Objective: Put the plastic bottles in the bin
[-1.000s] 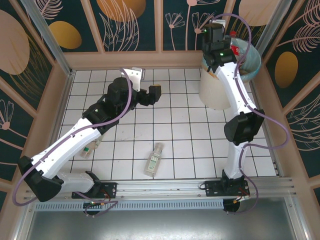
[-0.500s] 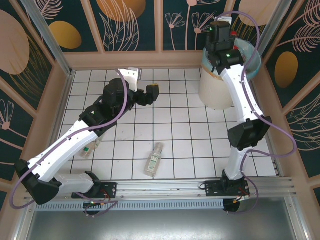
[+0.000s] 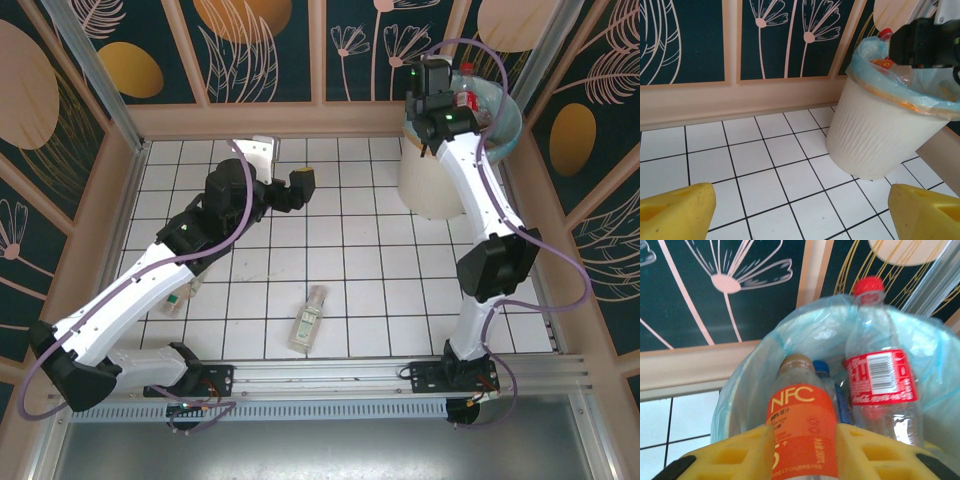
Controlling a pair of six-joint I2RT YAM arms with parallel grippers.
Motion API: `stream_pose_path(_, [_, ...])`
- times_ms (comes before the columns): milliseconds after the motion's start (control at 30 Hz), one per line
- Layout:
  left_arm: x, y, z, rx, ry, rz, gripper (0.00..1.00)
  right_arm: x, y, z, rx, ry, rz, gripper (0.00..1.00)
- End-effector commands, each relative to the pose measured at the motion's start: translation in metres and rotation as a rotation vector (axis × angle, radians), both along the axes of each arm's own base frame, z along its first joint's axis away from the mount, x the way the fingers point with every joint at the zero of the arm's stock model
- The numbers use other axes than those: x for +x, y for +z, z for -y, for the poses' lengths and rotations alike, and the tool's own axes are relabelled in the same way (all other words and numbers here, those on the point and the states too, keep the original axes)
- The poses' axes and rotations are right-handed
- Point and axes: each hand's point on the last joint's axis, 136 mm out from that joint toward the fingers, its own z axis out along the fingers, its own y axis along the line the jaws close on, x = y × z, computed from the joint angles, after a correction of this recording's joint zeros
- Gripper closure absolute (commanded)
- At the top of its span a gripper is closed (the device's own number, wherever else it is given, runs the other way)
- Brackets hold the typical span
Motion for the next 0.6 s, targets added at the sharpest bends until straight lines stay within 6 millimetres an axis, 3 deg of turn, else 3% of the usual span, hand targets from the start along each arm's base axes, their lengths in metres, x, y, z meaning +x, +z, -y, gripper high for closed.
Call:
stream_pose_path(0, [-0.001, 0.003, -0.006, 0.004, 0.014, 0.021, 0.11, 0.004, -0.038, 0.003, 0.045, -0.008, -0.101, 0.65])
stream_pose_path(167, [-0.001, 0.0, -0.005, 0.008, 0.013, 0.015, 0.11, 0.007, -0.064, 0.01, 0.086, -0.014, -0.174, 0.66])
stream_pose_path(300, [-0.001, 0.001, -0.006, 0.01, 0.017, 0.019, 0.11, 0.008, -0.062, 0.012, 0.121, -0.008, -0.177, 0.66])
stream_pose_path(400, [-0.001, 0.003, -0.007, 0.011, 0.018, 0.024, 0.11, 0.009, -0.042, 0.005, 0.156, 0.026, -0.136, 0.6])
stream_pose_path(567, [-0.003, 0.016, -0.021, 0.02, 0.067, 0.057, 0.11, 0.0, 0.03, -0.012, 0.199, 0.082, 0.021, 0.47])
